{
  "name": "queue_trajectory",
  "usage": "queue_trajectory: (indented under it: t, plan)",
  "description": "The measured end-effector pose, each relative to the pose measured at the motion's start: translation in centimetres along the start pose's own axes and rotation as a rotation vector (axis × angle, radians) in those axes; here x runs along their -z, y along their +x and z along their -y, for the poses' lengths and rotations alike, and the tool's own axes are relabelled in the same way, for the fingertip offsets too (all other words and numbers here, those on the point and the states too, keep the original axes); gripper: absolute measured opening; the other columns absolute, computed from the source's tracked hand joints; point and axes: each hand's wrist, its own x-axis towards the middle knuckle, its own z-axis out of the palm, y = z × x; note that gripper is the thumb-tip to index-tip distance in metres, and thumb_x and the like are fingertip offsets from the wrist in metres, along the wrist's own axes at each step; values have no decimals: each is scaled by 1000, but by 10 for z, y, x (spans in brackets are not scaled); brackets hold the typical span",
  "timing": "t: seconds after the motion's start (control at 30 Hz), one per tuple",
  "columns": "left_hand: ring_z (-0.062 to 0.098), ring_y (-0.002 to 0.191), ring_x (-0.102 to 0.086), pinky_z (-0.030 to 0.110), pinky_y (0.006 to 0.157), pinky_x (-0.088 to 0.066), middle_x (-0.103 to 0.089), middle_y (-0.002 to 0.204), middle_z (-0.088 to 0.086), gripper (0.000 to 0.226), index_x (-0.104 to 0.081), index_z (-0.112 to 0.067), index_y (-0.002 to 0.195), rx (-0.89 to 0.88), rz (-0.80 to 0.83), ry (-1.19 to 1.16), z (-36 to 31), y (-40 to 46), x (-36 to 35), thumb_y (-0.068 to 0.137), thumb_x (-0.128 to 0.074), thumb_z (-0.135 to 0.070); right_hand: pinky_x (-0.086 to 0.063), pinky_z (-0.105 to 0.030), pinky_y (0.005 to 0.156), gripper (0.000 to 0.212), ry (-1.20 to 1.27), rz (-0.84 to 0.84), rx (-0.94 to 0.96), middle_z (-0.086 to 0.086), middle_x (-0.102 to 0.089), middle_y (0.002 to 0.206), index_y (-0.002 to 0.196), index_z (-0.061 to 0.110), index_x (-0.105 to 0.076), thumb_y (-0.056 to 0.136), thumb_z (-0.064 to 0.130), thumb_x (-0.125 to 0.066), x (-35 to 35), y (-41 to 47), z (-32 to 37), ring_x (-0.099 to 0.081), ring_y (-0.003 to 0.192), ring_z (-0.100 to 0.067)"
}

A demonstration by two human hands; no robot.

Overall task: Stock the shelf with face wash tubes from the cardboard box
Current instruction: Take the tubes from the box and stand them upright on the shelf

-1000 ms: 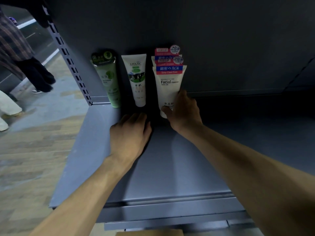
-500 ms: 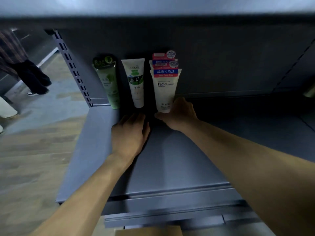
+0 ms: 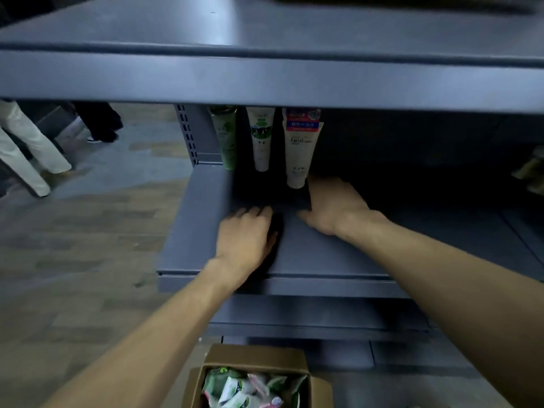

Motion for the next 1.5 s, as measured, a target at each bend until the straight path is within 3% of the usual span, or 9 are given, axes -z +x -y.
queue_trajectory:
  t: [0.2, 0.4, 0.63, 0.97, 1.1, 1.23, 1.5]
  plan:
    - [25, 88, -61, 30, 58, -30, -64, 90, -1, 27, -55, -20, 96, 65, 11, -112, -11, -62, 25, 86, -61, -45, -43, -32, 65, 55, 29, -33, -65, -12, -58, 114, 128, 9, -45, 87, 40, -67, -3, -50, 10, -60, 99, -32]
    - [22, 81, -63, 31, 56, -45, -65, 82, -3, 27, -60, -20, 91, 20, 22, -156, -8, -143, 32, 79, -67, -43, -52, -35, 73, 43, 160, -149, -140, -6, -65, 105, 118, 14, -53, 88, 44, -65, -38, -133, 33, -63, 93, -29]
    - [25, 94, -62, 35, 66, -49, -65, 95, 0, 29, -56, -19, 105, -5, 209, -240, 23, -216, 39, 85, -61, -40, -48, -34, 71, 40, 153, -49, -223, -1, -67, 106, 116, 17, -56, 88, 46, -64, -96, -220, 78, -64, 94, -27]
    - [24, 99, -61, 34, 69, -46, -65, 103, -1, 30, -53, -19, 110, -64, 328, -265, 59, -283, 46, 86, -58, -37, -48, -35, 72, 39, 84, -10, -318, -1, -66, 106, 113, 19, -57, 86, 47, -64, -133, -273, 141, -63, 95, -26]
    - [23, 98, -61, 33, 68, -46, -64, 102, -2, 31, -53, -20, 111, -51, 345, -277, 63, -299, 43, 88, -58, -39, -41, -32, 67, 42, 48, 48, -331, -1, -64, 108, 119, 19, -55, 87, 45, -63, -143, -285, 150, -61, 96, -25]
    - [26, 97, -61, 35, 67, -46, -64, 99, 0, 29, -53, -18, 109, -31, 394, -300, 67, -315, 35, 87, -58, -36, -41, -32, 65, 33, 40, 99, -346, -2, -62, 99, 109, 18, -55, 86, 41, -63, -156, -293, 153, -61, 90, -27]
    - [28, 100, -62, 35, 71, -48, -66, 107, 0, 29, -54, -21, 109, 45, 521, -301, 70, -334, 7, 87, -58, -40, -46, -35, 75, 32, 55, 216, -346, -5, -64, 114, 113, 19, -56, 88, 37, -61, -188, -299, 136, -61, 105, -30]
